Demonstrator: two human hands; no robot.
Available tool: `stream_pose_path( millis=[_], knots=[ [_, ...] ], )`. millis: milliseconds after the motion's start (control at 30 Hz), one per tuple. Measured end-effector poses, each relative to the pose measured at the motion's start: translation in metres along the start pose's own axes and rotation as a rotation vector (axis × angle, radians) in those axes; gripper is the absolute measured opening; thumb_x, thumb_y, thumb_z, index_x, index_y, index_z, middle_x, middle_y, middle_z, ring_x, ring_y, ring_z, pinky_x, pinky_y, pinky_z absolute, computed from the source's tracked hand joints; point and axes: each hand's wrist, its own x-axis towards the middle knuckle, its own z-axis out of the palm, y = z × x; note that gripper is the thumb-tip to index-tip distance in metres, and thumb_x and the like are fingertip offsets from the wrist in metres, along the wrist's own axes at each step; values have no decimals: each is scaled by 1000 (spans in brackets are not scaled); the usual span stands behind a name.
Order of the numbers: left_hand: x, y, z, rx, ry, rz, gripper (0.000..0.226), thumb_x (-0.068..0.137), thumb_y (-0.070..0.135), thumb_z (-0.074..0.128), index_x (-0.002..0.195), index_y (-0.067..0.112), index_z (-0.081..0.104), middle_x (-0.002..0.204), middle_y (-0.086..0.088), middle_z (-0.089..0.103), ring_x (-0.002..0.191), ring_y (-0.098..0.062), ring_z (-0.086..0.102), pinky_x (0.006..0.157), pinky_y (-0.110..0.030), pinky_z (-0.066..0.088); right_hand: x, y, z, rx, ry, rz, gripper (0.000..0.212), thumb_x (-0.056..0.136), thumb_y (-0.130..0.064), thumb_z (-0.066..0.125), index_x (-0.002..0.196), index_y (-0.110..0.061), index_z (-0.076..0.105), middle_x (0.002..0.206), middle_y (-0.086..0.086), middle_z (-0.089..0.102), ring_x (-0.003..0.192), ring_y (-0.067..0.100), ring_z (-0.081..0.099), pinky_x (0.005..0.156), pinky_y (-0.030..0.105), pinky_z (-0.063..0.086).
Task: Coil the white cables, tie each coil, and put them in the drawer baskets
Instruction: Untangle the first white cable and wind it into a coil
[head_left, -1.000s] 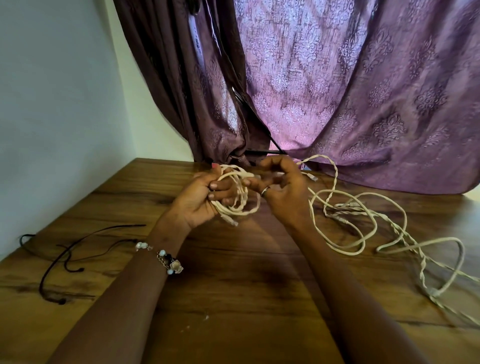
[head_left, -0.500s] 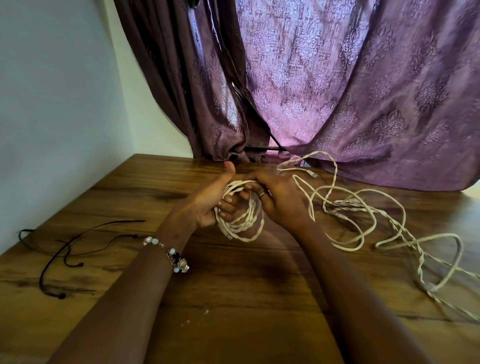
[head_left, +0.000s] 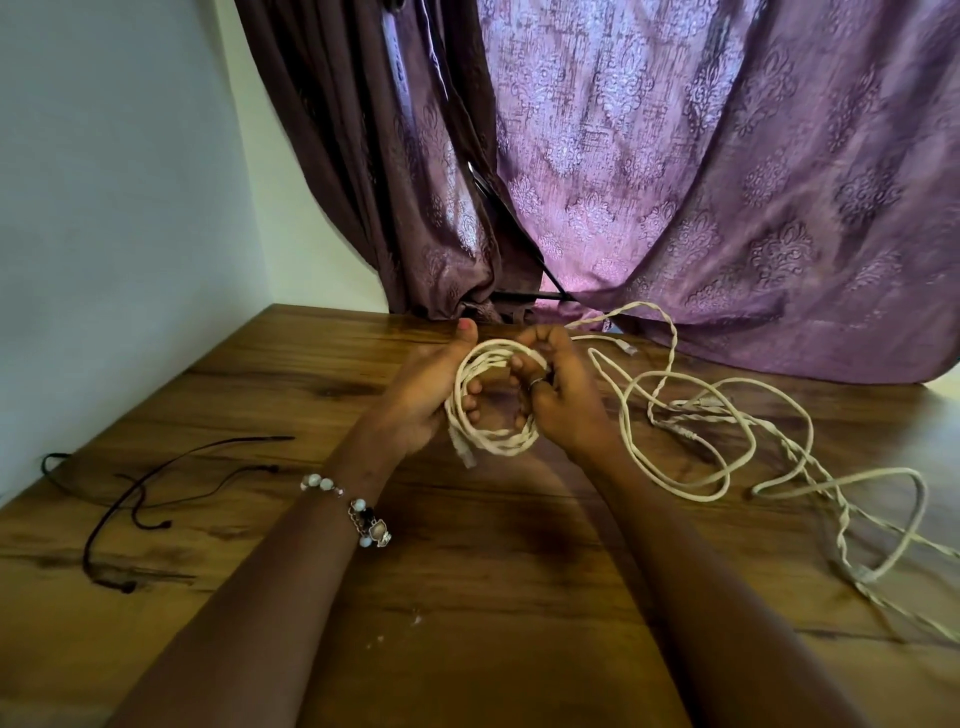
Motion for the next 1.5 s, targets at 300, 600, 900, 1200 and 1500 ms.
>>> stream_pose_path(
  millis=[300,600,900,1200,1500],
  knots=[
    [0,-19,21,-136,172,253,30,100,28,43,80,11,56,46,7,53,30,-5,38,33,-15,33,0,8,1,-117,105,-38,55,84,18,35,132,-3,52,81,11,60,57,0,58,53,23,53],
    [9,-17,1,-58,461,339,26,87,31,67,68,13,65,45,2,50,36,-12,39,39,-20,31,0,-4,-1,-28,-38,12,37,87,9,59,123,2,59,116,11,66,100,5,61,93,23,50],
    [11,-27,11,285,495,640,26,83,25,72,68,5,67,50,2,60,46,-5,54,52,-29,47,-1,-10,0,234,-61,153,33,91,8,52,122,1,59,88,11,70,52,6,54,50,21,51],
    [13,-29,12,323,588,660,30,81,28,72,67,2,67,61,-7,66,55,-18,60,56,-39,51,-6,-35,15,520,48,412,27,99,-12,48,77,0,58,52,3,62,28,0,44,29,10,27],
    [-4,-23,10,93,405,271,32,91,31,62,64,15,68,54,-1,63,42,-11,54,43,-23,46,-13,-32,19,446,158,355,27,97,-8,49,80,10,58,42,-2,52,27,-2,40,31,10,31]
  ],
)
